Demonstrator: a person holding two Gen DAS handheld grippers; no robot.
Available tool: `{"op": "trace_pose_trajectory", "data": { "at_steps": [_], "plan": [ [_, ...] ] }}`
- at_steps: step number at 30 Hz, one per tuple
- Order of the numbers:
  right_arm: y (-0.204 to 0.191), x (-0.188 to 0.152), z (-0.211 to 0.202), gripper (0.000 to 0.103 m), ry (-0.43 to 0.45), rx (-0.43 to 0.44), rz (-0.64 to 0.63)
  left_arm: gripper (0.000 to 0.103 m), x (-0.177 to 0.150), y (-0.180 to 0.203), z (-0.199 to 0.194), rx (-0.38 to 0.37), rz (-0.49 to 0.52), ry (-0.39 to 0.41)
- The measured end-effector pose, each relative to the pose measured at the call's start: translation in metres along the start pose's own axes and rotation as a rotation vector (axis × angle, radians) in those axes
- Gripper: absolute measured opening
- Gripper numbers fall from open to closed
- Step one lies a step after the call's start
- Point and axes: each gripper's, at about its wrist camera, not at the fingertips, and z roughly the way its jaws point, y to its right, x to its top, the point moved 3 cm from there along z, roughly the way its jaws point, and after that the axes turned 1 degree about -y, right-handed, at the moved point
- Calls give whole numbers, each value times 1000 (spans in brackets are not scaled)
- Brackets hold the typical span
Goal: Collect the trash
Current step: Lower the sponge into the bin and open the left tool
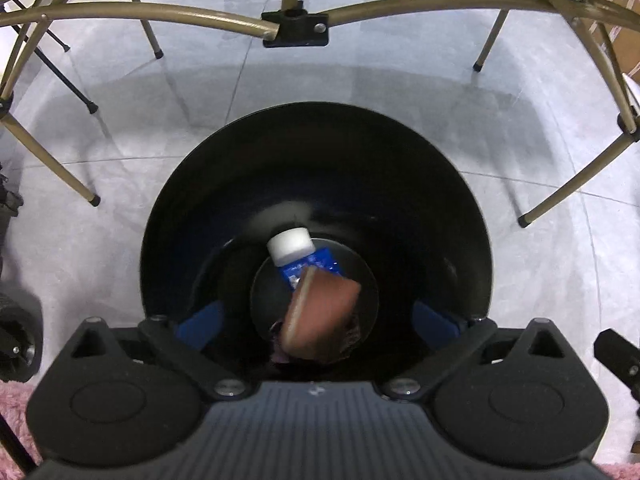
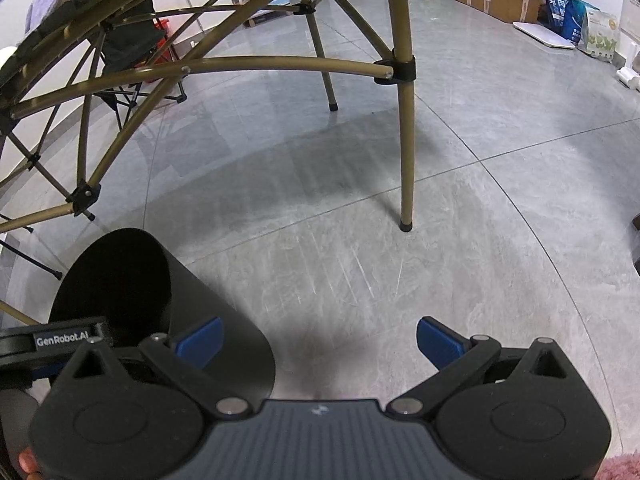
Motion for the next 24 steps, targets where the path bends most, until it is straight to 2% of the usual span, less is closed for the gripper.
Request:
{"op": "trace_pose_trajectory", "data": {
  "at_steps": [17,24],
  "plan": [
    [-3,0,-3,103,2,5,-6,103,-2,-1,-7,4,21,33],
    [-10,4,-11,103,34,13,-21,103,2,0,-39,25,51,171]
  ]
}}
